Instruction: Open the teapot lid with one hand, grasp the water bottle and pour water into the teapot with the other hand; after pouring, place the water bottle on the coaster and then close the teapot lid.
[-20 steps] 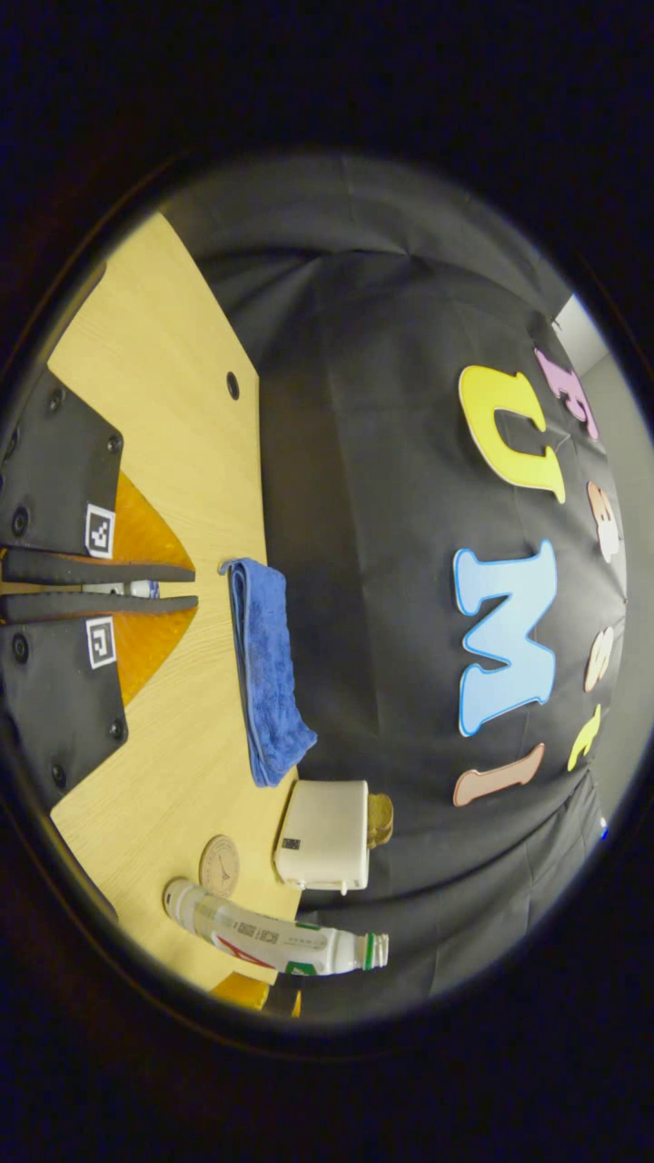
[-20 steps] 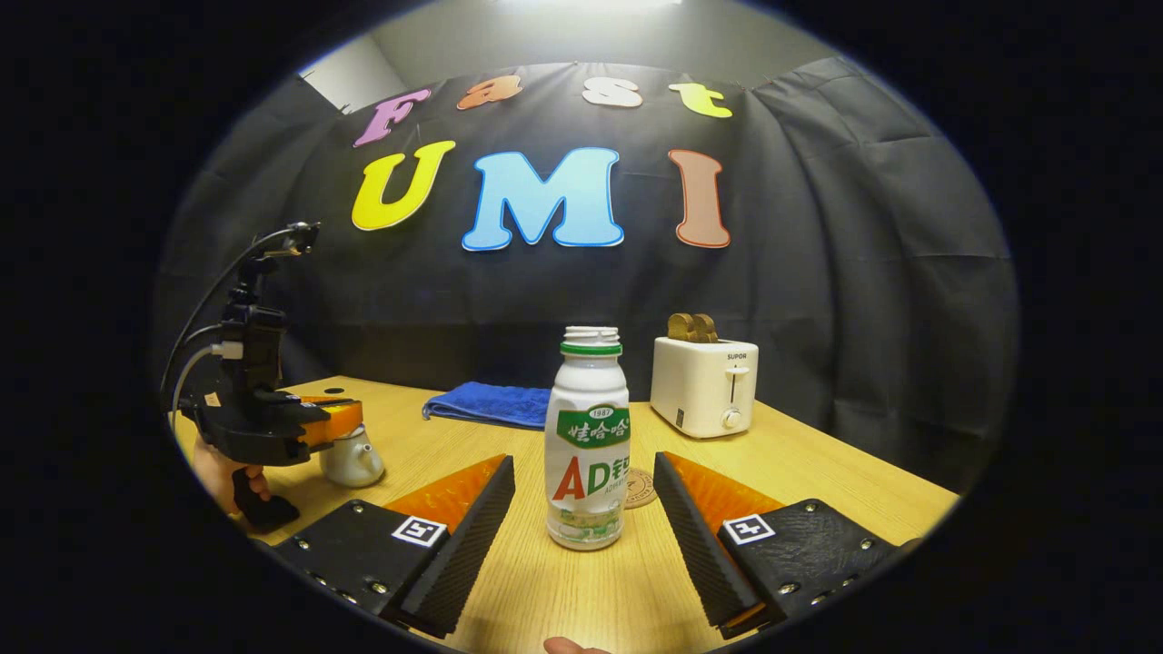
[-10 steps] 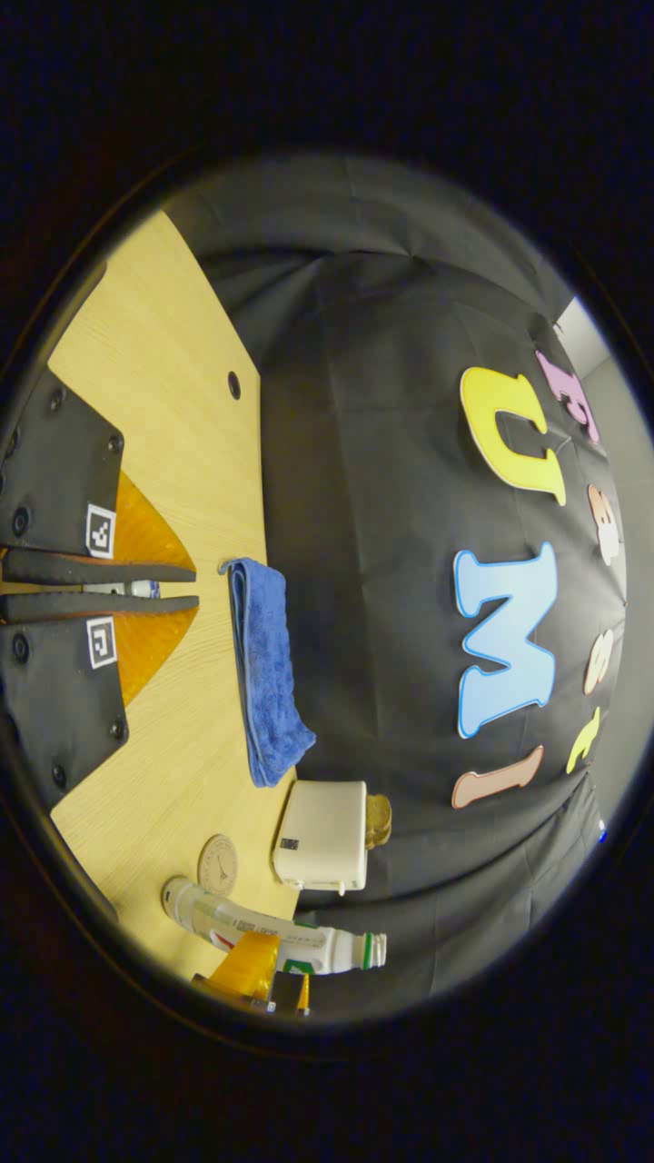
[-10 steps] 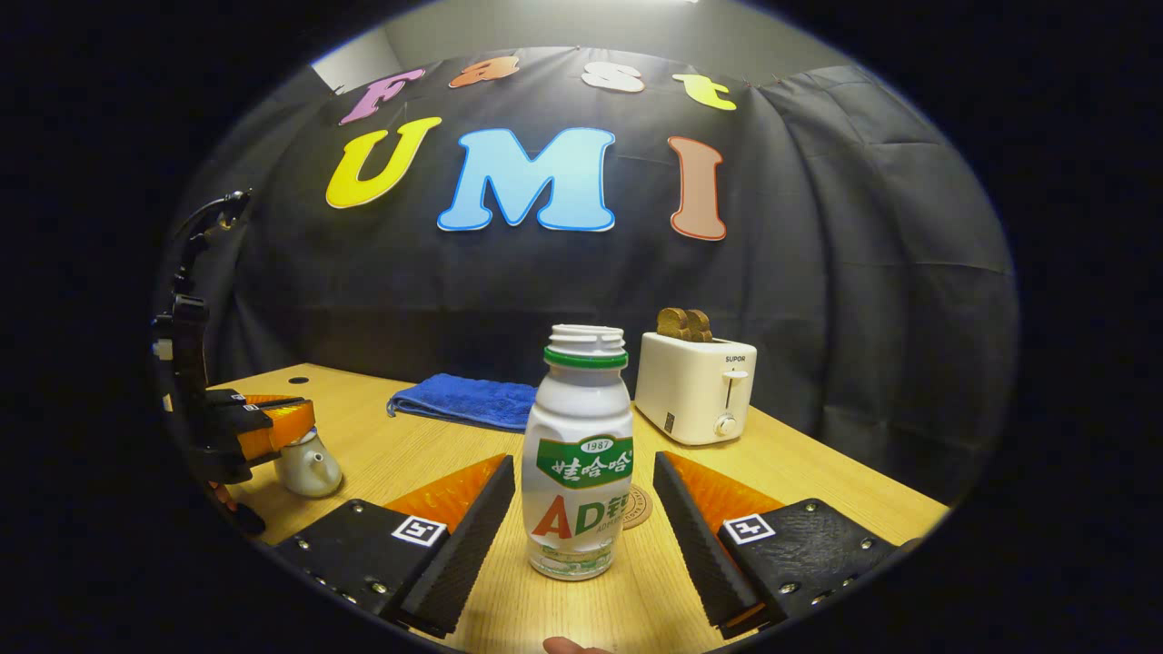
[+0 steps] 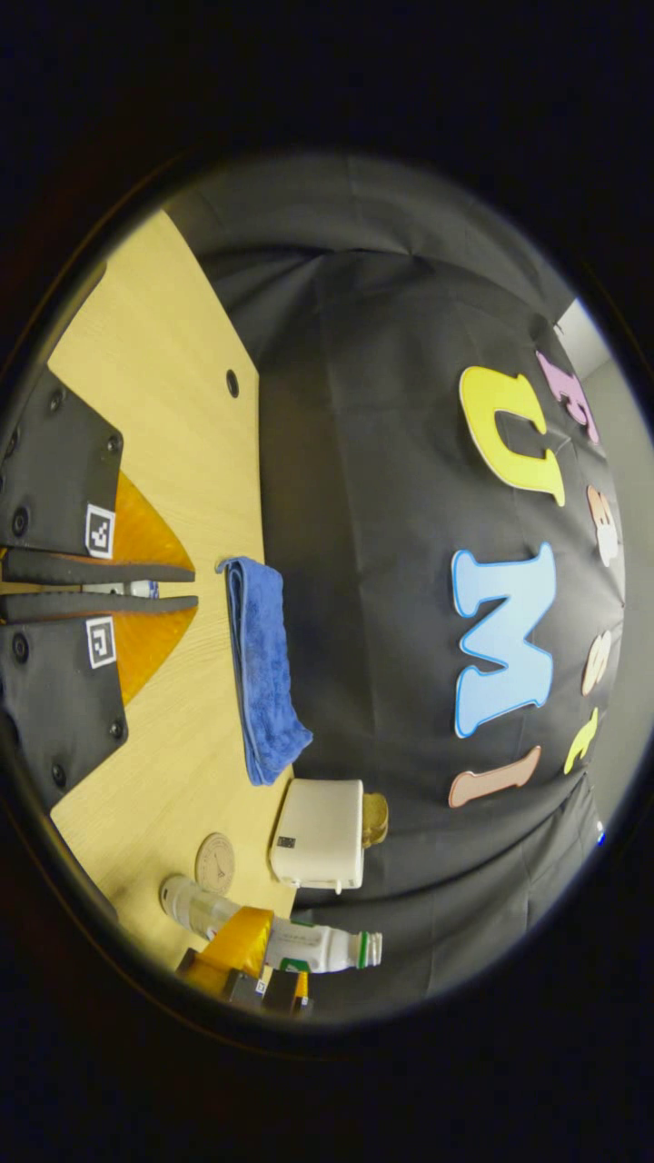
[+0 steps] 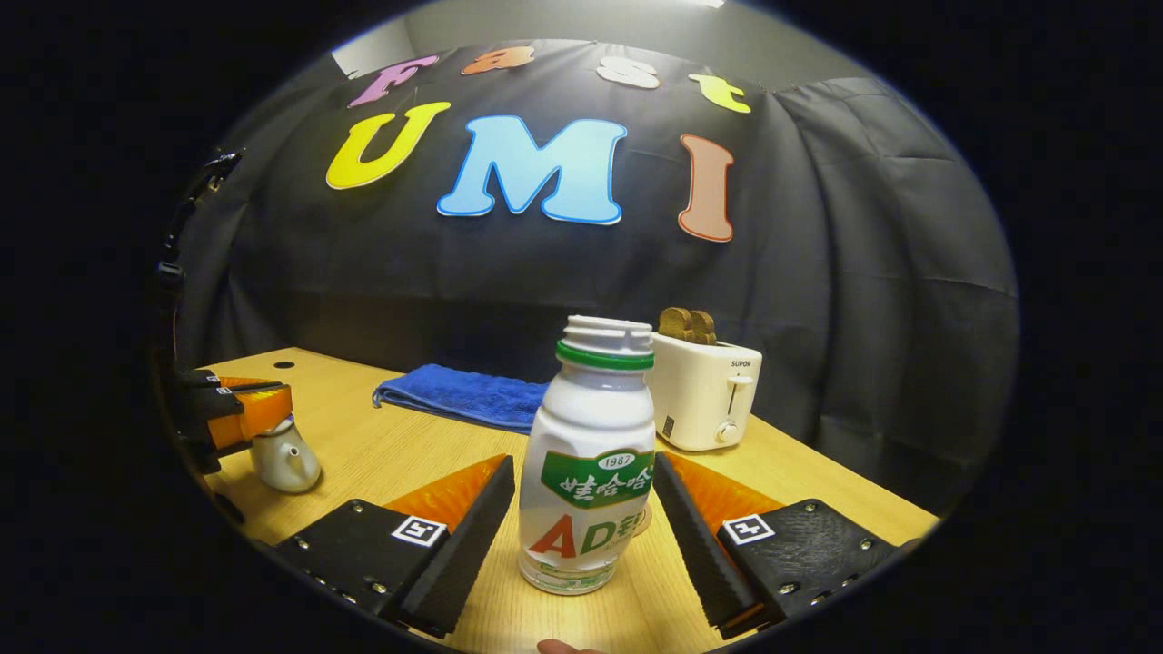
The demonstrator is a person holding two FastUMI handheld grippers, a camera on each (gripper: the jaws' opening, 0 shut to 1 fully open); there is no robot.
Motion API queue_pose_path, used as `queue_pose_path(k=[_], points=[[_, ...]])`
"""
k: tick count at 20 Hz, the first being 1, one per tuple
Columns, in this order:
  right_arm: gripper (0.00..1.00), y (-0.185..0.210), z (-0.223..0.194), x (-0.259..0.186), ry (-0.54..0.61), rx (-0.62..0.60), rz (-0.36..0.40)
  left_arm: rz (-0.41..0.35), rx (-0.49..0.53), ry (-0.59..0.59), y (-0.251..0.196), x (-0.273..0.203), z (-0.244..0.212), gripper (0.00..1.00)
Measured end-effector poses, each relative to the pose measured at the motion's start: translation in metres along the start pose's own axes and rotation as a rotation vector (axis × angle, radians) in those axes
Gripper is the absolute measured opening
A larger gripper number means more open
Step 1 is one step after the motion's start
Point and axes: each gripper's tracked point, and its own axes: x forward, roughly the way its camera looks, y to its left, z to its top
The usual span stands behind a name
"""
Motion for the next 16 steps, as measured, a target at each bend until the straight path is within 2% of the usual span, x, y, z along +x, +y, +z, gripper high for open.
queue_pose_path(k=[2,3,4,5,6,8,11,12,16], points=[[0.95,0.001,-0.003,0.002,0.008,0.001,0.006,-0.001,0.004,-0.016,-0.001,-0.003,0.008,0.14],[0.95,0.001,-0.004,0.003,0.011,0.001,0.007,-0.002,0.005,-0.019,-0.002,-0.004,0.01,0.1],[0.94,0.002,-0.005,0.004,0.015,0.002,0.011,-0.003,0.005,-0.019,-0.001,-0.005,0.008,0.14],[0.94,0.002,-0.007,0.004,0.017,0.006,0.017,-0.003,0.001,-0.02,0.0,-0.005,0.009,0.09],[0.89,0.001,-0.008,0.005,0.019,0.011,0.013,0.0,-0.007,-0.026,0.001,-0.006,0.012,0.14],[0.78,0.003,-0.011,0.007,0.028,0.026,0.028,0.008,-0.023,-0.037,0.008,-0.009,0.018,0.13],[0.75,0.004,-0.011,0.007,0.036,0.044,0.034,0.011,-0.047,-0.044,0.016,-0.01,0.024,0.09],[0.73,0.004,-0.011,0.007,0.04,0.042,0.037,0.011,-0.047,-0.044,0.017,-0.011,0.025,0.14],[0.73,0.006,-0.009,0.008,0.043,0.011,0.054,-0.003,-0.043,-0.055,0.013,-0.017,0.034,0.14]])
